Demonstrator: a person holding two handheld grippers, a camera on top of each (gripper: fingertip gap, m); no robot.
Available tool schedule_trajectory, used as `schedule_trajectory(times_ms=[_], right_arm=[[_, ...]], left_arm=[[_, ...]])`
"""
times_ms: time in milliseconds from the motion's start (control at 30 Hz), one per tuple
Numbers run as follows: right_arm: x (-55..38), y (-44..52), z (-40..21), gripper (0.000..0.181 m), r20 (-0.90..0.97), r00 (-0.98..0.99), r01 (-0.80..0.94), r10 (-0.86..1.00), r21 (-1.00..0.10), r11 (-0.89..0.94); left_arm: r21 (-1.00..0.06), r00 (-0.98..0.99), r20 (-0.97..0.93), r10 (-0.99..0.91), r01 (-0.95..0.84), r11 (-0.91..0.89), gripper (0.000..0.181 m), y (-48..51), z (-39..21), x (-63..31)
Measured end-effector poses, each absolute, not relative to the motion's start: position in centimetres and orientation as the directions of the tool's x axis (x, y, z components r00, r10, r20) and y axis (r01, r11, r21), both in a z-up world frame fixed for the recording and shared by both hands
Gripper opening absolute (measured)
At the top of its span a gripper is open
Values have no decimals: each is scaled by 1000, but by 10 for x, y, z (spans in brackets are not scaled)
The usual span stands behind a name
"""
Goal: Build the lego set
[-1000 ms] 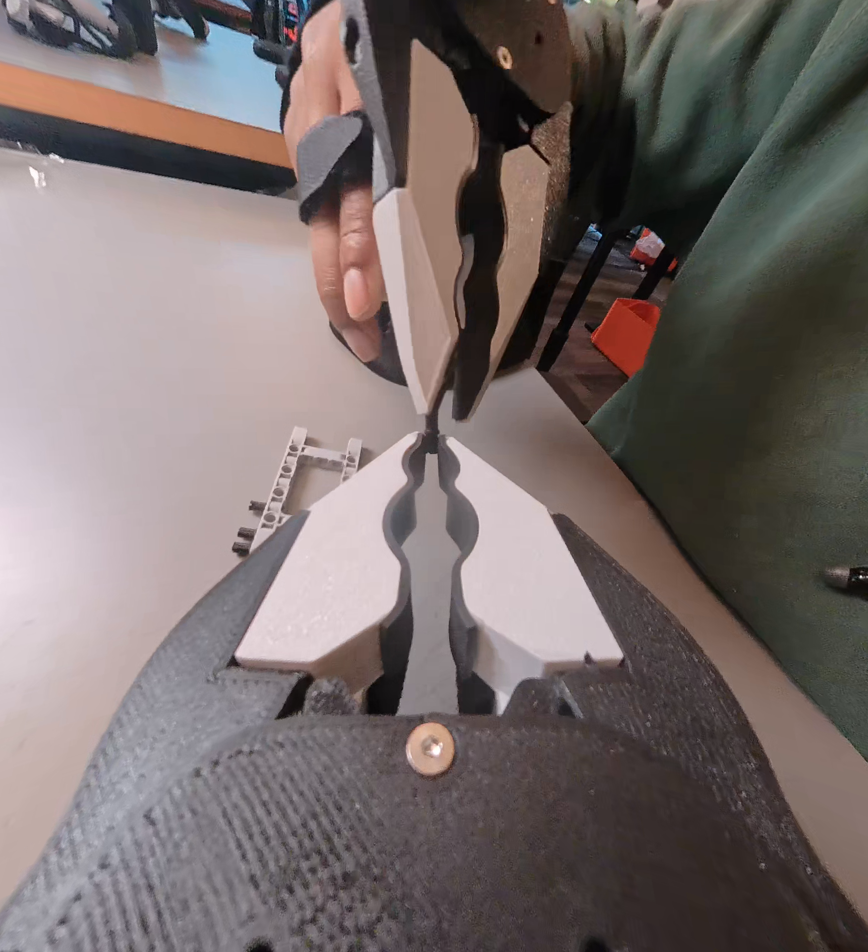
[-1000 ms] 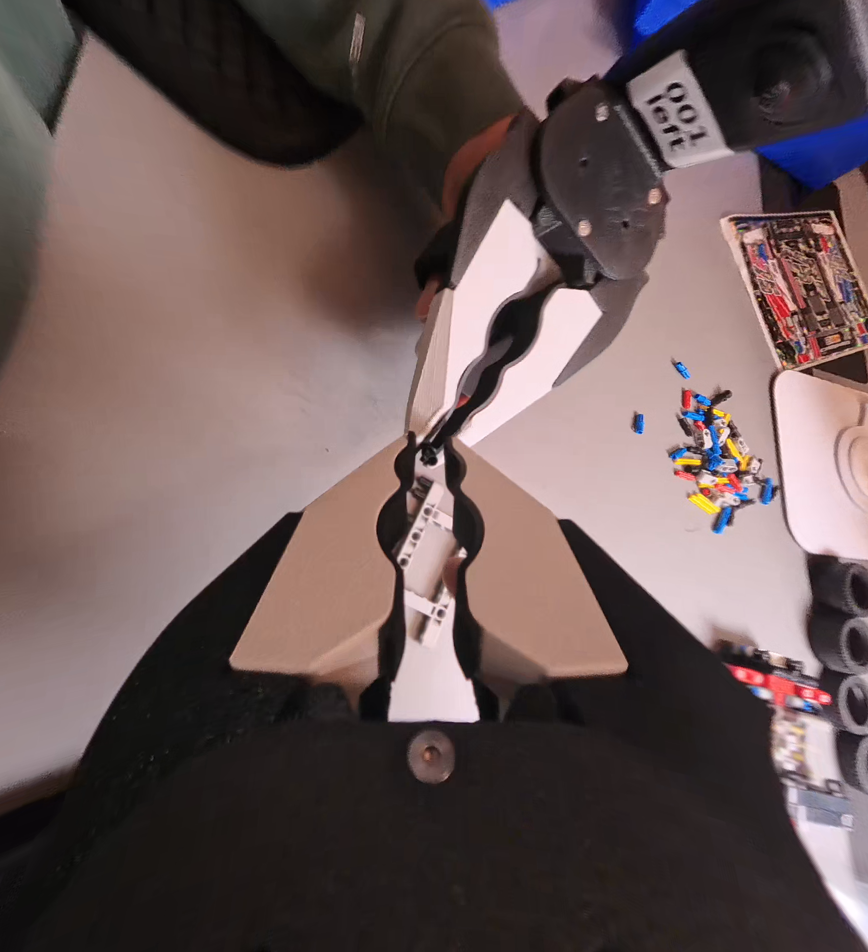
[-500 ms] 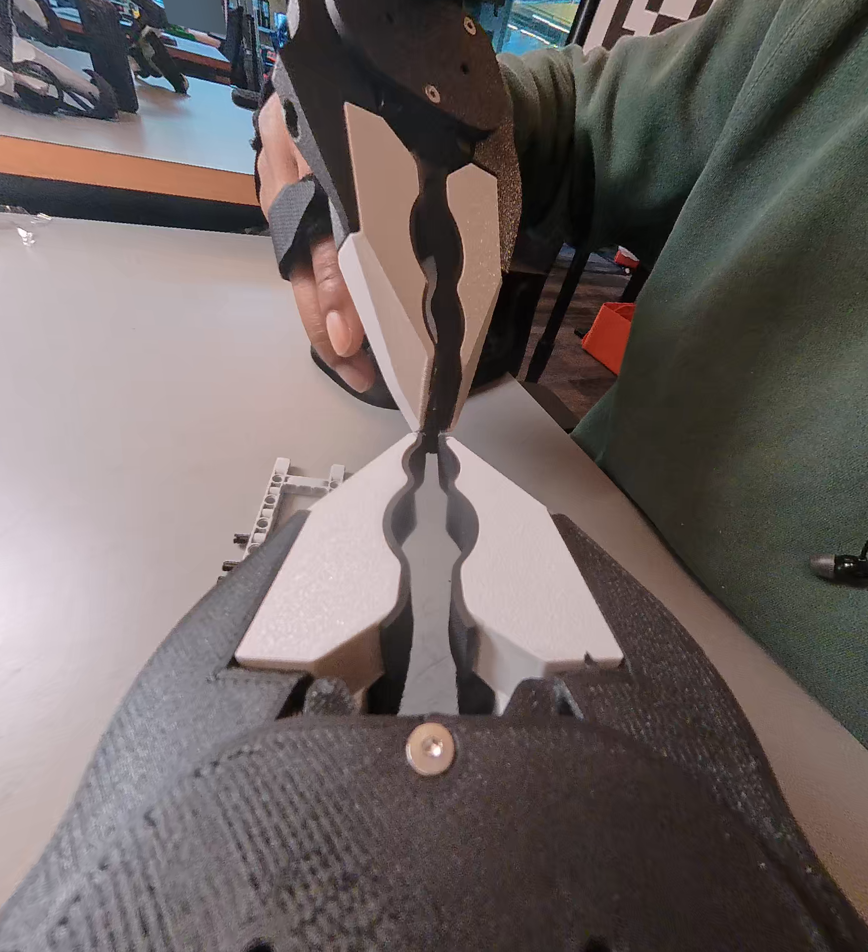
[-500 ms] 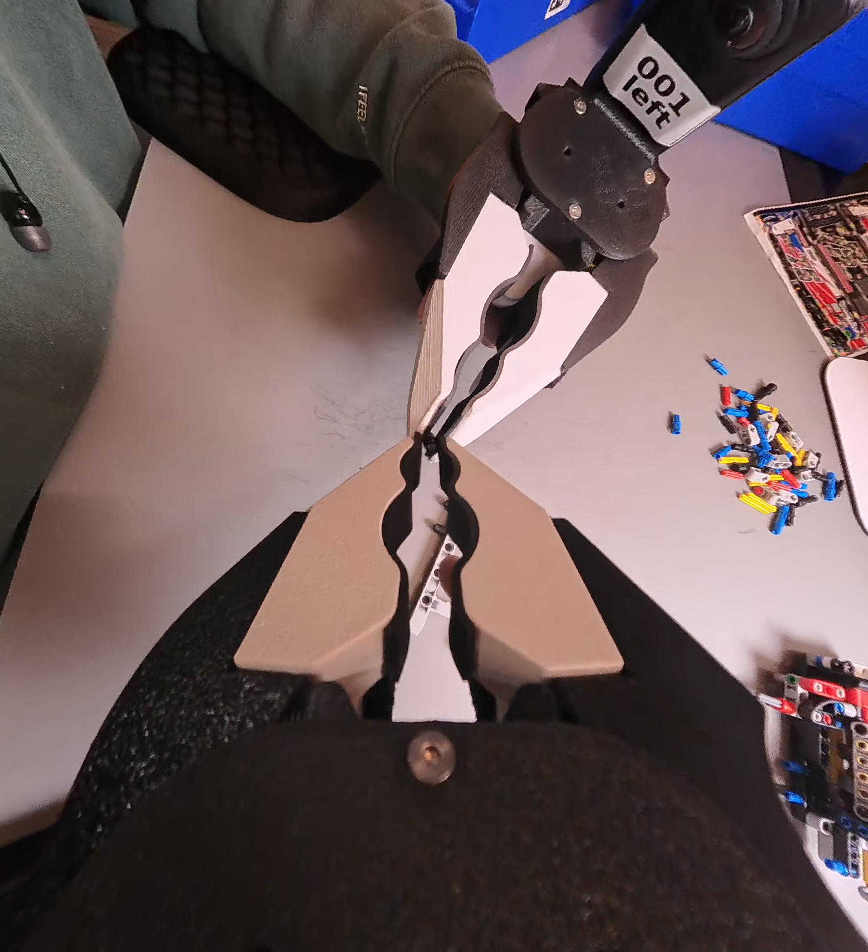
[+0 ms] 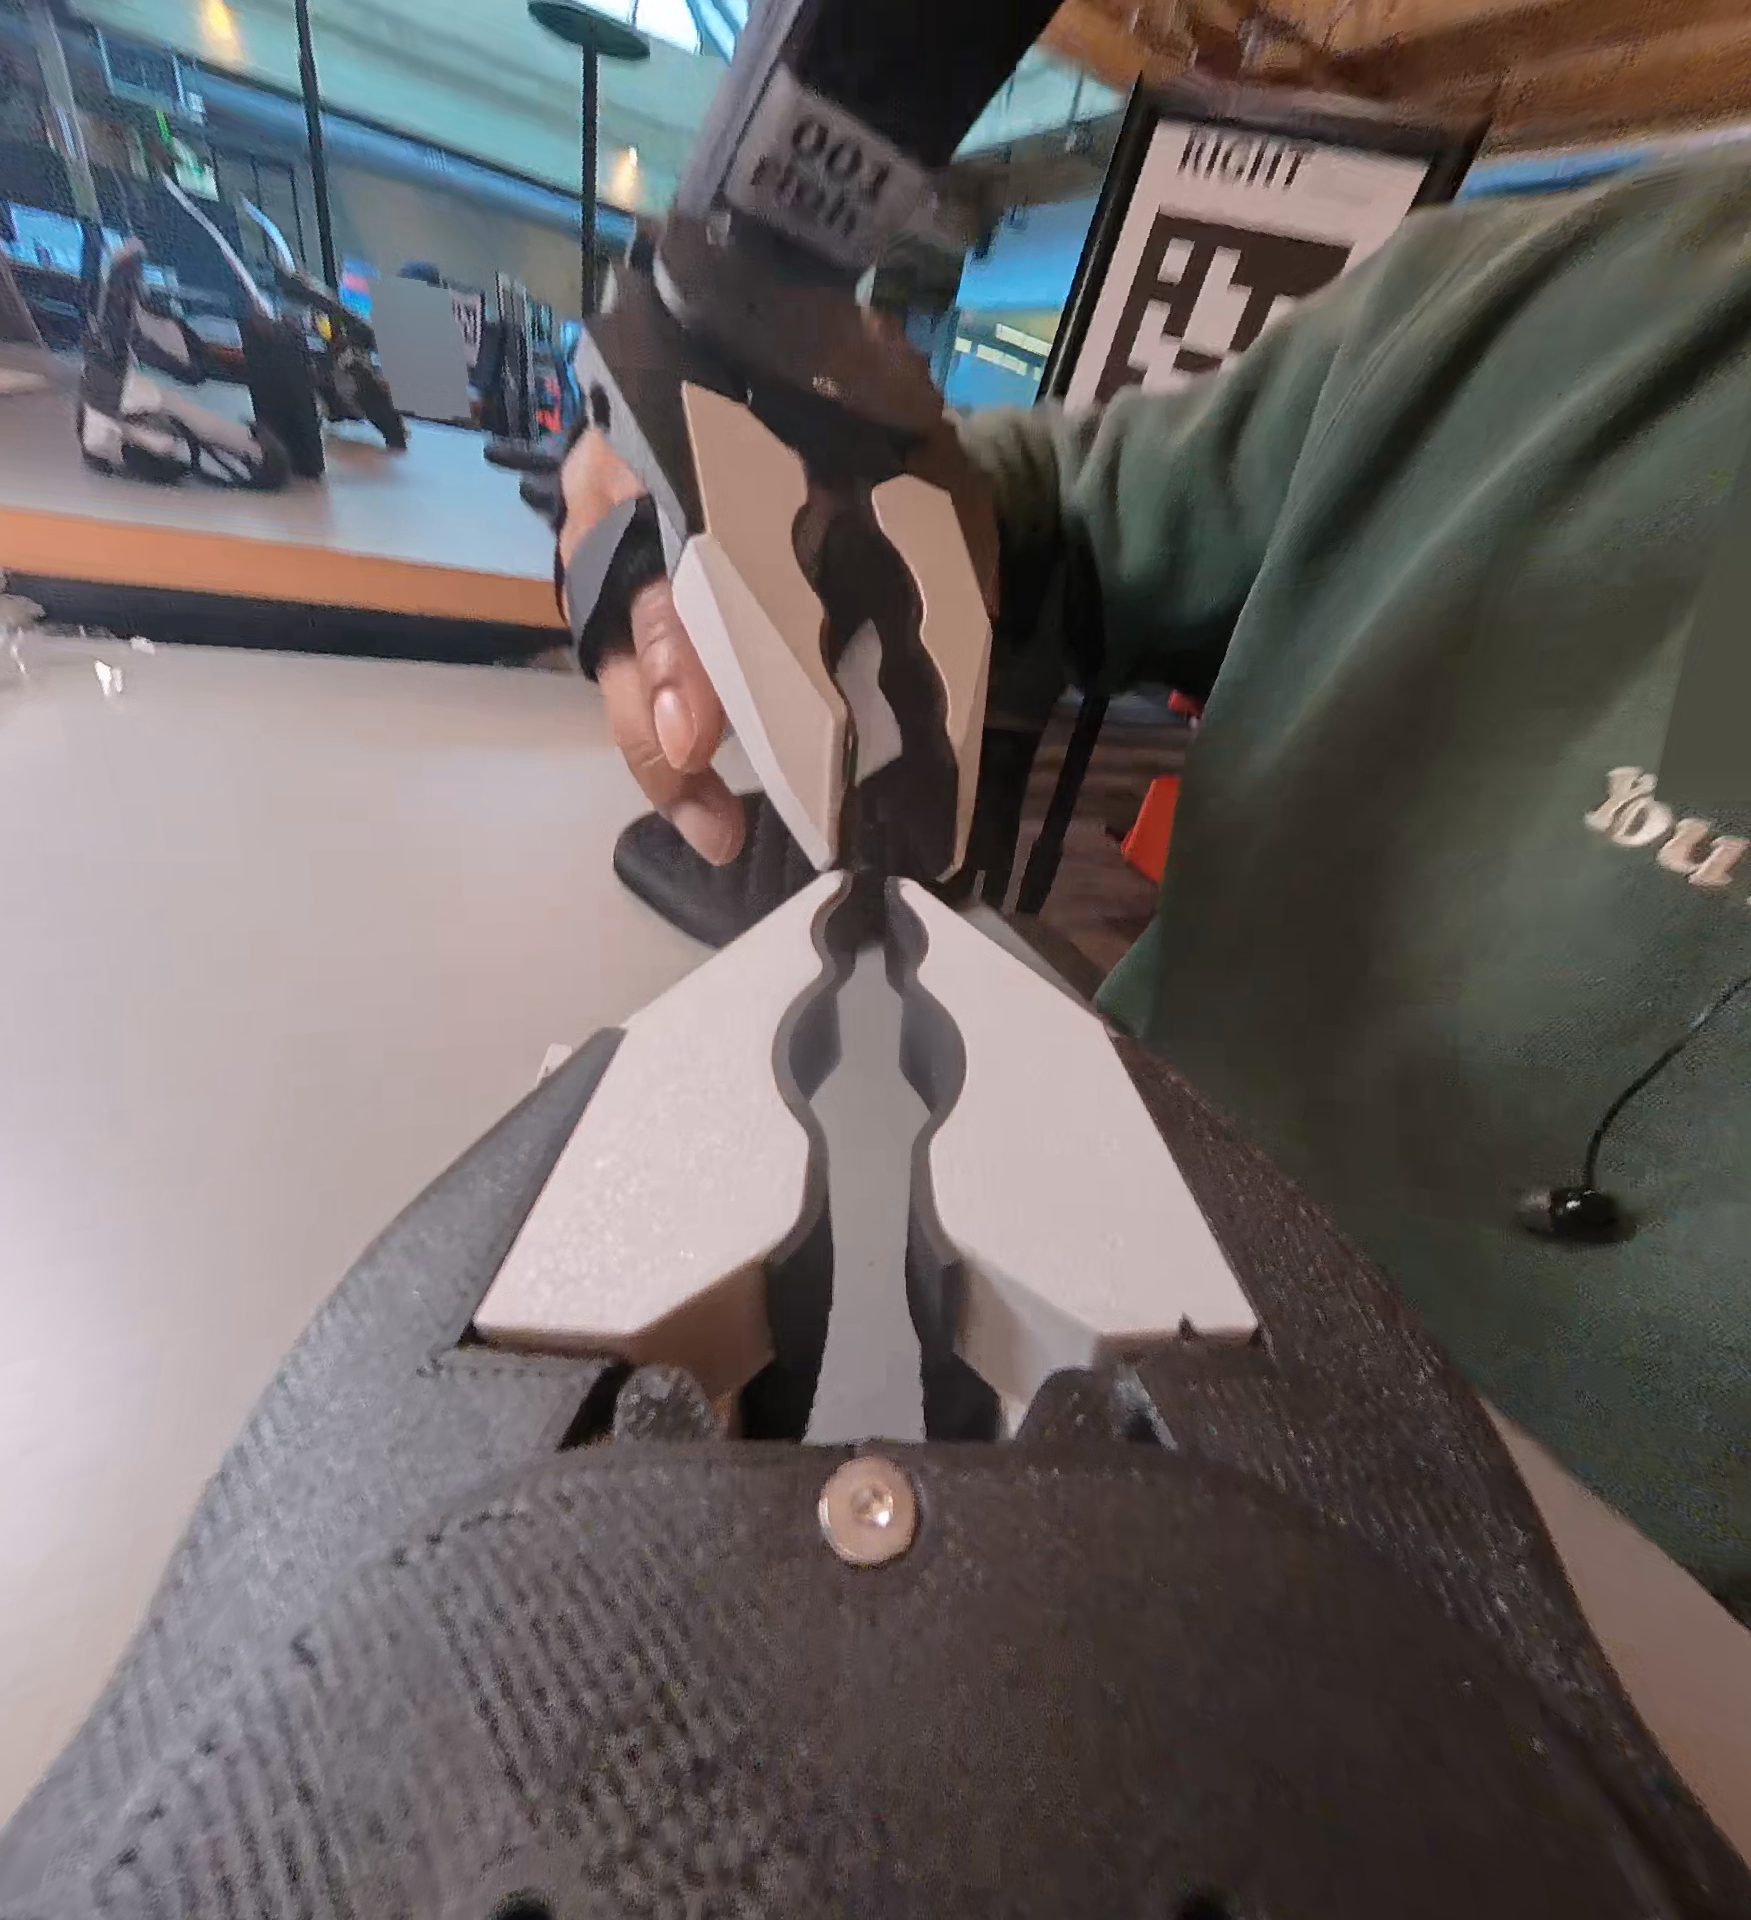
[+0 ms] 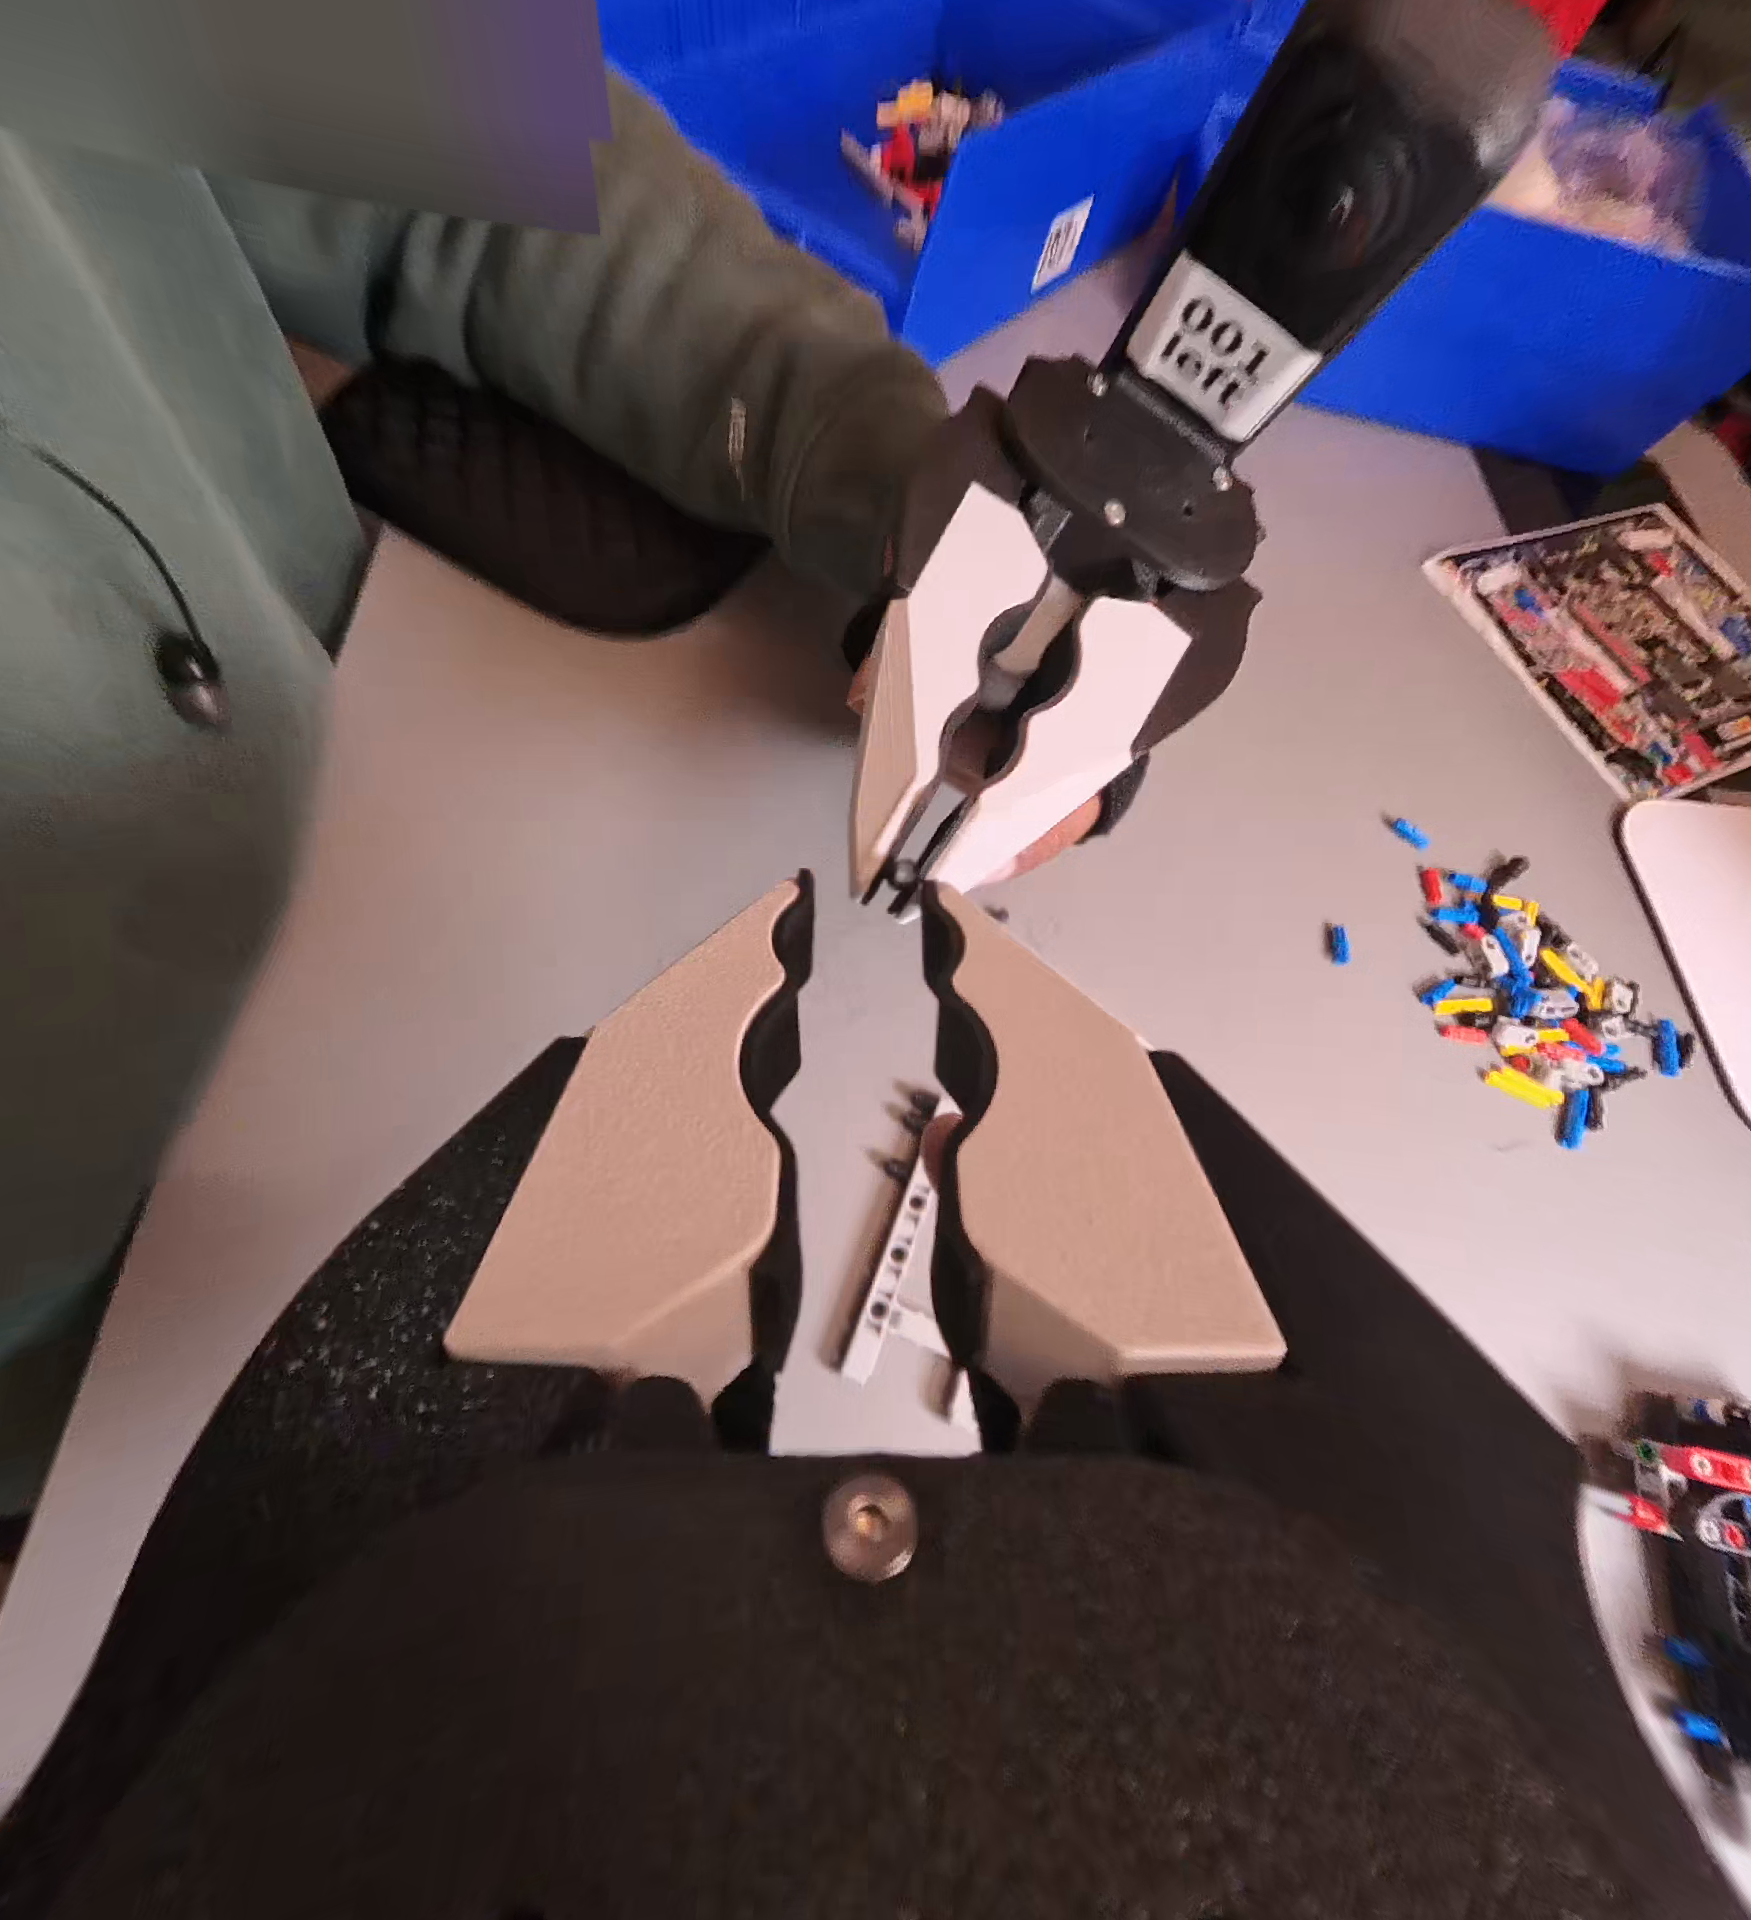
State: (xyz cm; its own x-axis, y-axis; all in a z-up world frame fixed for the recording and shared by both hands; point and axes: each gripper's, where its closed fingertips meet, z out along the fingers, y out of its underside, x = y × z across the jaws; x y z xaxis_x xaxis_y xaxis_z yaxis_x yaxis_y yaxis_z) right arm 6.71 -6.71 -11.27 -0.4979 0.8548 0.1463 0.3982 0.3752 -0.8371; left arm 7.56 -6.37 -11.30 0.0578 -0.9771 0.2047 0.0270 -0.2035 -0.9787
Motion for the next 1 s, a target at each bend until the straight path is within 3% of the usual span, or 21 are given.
schedule_trajectory(times_ms=[300,733,867,1000], right_arm=[[60,-73,-69,11,104,-426,219,899,-952,214],[54,-73,-77,3,98,-417,233,904,-949,210],[54,-62,-77,3,352,-335,222,874,-872,436],[53,-58,-70,3,731,-199,173,653,-629,758]], left_arm=[[-975,28,163,-986,160,-156,2,-74,-82,68],[-976,59,177,-982,137,-167,4,-71,-84,72],[-968,155,240,-958,115,-224,11,-54,-90,64],[-900,72,406,-911,203,-386,21,-51,-82,57]])
